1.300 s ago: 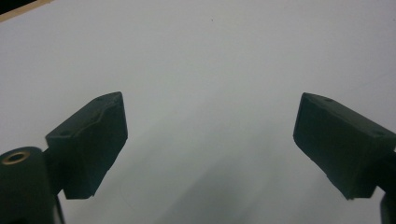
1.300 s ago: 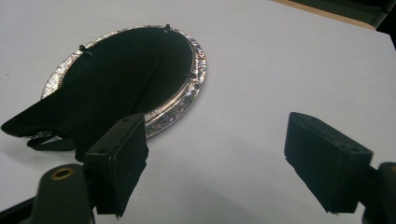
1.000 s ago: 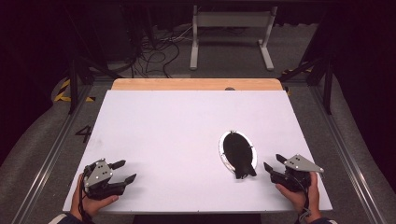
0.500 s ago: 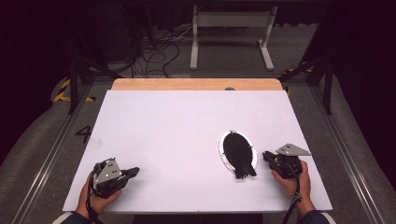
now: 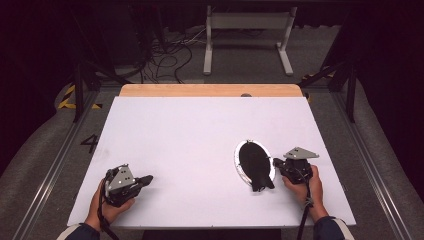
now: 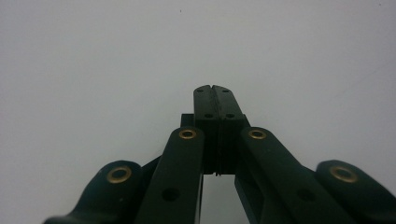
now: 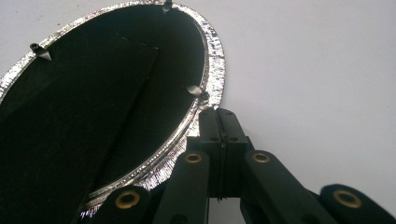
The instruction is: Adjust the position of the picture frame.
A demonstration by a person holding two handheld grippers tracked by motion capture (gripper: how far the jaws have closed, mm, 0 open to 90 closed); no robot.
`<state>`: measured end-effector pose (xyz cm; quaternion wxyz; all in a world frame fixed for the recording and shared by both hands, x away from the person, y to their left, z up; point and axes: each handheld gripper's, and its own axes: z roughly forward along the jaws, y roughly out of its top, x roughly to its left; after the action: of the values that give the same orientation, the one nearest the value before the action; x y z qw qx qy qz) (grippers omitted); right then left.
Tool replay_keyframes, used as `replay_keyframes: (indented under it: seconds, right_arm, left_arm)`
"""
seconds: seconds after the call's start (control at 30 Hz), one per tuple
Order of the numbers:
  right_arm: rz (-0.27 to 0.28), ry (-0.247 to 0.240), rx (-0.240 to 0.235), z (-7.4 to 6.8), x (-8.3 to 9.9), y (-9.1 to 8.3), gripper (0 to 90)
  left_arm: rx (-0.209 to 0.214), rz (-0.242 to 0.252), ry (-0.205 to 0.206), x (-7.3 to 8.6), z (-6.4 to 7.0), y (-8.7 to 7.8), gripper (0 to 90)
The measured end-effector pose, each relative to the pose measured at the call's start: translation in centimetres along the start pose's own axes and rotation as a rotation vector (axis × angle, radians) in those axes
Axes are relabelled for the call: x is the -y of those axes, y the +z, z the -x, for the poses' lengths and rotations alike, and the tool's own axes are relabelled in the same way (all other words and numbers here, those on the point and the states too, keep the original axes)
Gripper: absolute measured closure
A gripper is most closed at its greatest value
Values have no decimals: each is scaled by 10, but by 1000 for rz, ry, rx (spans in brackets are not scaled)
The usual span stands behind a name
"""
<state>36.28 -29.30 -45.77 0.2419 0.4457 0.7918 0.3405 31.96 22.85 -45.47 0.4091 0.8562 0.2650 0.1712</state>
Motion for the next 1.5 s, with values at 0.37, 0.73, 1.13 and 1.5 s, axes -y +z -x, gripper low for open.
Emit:
replay_keyframes:
  seconds: [0.37, 0.73, 1.13, 1.5]
  right_arm:
    - [-3, -1, -28, -4, -3, 3, 900]
    - [-5, -16, -56, -16, -8, 7, 900]
    - [-12, -42, -91, -33, -12, 9, 900]
    - [-14, -65, -91, -40, -13, 9, 900]
  left_arm:
    - [36, -18, 30, -19, 3, 24, 900]
    - [66, -26, 47, -30, 6, 40, 900]
    - [94, -38, 81, -42, 14, 56, 900]
    - [135, -34, 122, -58, 25, 71, 900]
